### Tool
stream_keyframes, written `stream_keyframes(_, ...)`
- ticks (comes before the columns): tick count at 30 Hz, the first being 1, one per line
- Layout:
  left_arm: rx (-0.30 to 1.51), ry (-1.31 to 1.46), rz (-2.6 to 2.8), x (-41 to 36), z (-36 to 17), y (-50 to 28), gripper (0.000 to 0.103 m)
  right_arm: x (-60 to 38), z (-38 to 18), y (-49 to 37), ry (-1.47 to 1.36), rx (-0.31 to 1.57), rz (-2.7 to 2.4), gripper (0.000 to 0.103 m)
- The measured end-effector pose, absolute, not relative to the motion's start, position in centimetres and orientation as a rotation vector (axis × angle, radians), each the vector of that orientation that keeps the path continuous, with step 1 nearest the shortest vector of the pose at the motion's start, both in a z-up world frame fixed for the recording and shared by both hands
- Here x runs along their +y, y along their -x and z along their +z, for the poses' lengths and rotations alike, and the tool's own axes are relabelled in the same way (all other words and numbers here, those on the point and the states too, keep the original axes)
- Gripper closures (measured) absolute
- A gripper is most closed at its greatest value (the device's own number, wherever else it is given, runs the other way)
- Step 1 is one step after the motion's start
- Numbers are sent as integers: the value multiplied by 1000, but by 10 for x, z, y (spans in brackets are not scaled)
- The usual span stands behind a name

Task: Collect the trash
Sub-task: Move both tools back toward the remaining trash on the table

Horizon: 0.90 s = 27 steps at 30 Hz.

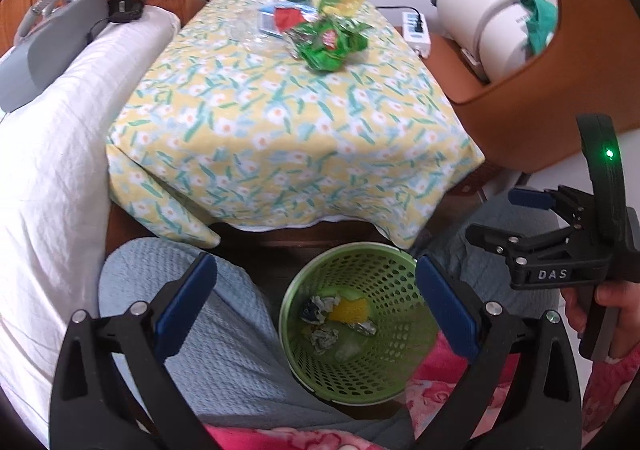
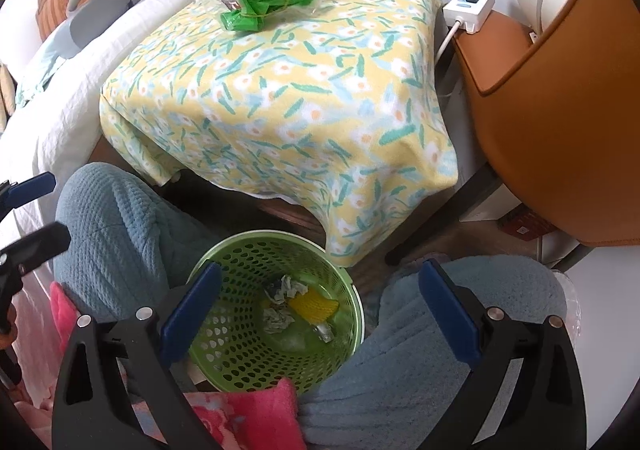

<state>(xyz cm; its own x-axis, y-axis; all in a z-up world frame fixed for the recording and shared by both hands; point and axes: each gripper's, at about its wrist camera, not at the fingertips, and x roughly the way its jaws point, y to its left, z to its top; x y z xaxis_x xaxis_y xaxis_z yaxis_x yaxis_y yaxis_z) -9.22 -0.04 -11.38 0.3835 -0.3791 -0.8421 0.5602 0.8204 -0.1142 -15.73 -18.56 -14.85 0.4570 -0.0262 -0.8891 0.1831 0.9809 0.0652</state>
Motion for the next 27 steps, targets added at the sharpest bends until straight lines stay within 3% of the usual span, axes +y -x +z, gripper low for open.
stream_keyframes(17, 914, -111, -453, 20, -85, 39, 8, -193, -69, 27, -106, 824, -62, 5)
stream_keyframes(27, 934, -93, -459, 18, -93, 35, 8, -223, -72, -56, -363, 872, -68, 18)
